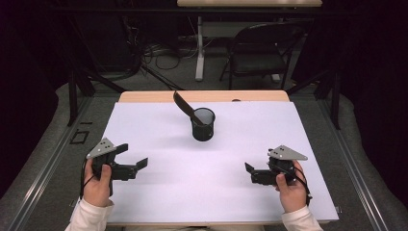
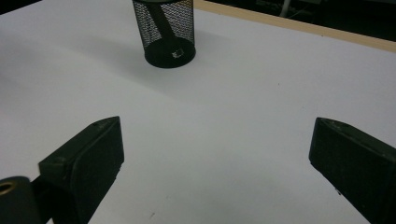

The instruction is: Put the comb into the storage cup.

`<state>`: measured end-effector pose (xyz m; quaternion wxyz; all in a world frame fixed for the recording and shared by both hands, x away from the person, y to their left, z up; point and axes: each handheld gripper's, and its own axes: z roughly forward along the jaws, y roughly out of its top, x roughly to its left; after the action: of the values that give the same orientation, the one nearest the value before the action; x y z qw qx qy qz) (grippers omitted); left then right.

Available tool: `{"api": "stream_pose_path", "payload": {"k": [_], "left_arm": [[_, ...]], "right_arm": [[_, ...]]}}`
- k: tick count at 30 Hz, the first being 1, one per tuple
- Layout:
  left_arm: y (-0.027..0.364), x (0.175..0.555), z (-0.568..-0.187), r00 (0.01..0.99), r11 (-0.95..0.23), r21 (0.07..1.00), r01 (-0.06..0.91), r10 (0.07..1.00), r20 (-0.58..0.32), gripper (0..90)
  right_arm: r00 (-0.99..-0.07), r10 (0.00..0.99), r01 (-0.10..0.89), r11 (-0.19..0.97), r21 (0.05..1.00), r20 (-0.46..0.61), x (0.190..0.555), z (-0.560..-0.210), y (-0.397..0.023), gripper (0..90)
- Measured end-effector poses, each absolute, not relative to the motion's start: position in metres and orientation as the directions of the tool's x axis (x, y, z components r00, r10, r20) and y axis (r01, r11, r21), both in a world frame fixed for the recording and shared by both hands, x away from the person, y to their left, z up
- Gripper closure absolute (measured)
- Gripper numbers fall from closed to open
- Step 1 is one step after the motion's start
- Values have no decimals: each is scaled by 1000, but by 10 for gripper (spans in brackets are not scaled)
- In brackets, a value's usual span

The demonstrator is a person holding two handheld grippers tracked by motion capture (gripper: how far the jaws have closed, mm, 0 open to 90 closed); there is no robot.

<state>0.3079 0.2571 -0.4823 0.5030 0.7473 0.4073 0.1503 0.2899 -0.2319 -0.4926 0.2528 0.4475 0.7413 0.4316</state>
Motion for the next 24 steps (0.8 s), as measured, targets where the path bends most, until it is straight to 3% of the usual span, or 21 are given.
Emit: {"api": "stream_pose_path", "payload": {"k": [24], "left_arm": [[279,312,-523,576,-93,896,435,794,-197,18]], "right_arm": [[-378,925,469,160,868,34,296,-524,-257,30]]}}
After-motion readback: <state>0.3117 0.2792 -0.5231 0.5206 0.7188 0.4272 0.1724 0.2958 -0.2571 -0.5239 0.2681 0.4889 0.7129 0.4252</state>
